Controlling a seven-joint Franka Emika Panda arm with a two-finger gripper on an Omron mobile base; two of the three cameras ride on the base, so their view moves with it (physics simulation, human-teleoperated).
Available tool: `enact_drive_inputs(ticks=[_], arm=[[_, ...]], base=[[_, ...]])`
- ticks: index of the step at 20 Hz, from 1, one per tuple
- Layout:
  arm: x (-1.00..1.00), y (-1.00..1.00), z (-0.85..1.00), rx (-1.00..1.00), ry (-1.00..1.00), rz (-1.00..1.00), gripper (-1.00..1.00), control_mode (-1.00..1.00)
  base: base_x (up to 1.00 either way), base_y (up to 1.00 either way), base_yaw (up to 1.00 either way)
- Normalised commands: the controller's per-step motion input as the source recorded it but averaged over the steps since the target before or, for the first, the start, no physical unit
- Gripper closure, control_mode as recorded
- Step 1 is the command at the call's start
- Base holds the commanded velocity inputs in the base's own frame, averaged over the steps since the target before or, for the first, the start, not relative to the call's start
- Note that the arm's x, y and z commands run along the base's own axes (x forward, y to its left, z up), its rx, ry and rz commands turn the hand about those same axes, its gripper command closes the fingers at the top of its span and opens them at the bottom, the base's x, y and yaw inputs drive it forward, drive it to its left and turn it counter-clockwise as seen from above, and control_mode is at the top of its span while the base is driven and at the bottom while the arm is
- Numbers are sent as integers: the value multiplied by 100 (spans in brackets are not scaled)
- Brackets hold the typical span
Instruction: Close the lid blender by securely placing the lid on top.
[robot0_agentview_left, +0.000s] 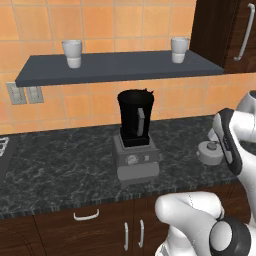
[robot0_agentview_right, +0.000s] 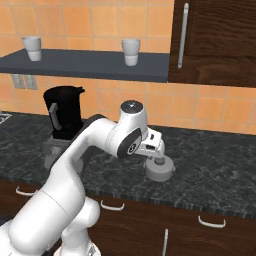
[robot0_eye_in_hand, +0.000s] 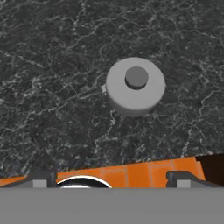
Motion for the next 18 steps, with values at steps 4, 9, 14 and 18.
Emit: enact_drive_inputs(ticks=[4,9,14,18], arm=[[26,-6,-18,0,0,2,-100,-100],[27,-10,-13,3,-1,3,-100,-100],[18,-39,-20,5,0,0,-100,-100],[20,-16,-22,1,0,1,-100,-100]], base=[[0,0,0],[0,0,0],[0,0,0],[0,0,0]])
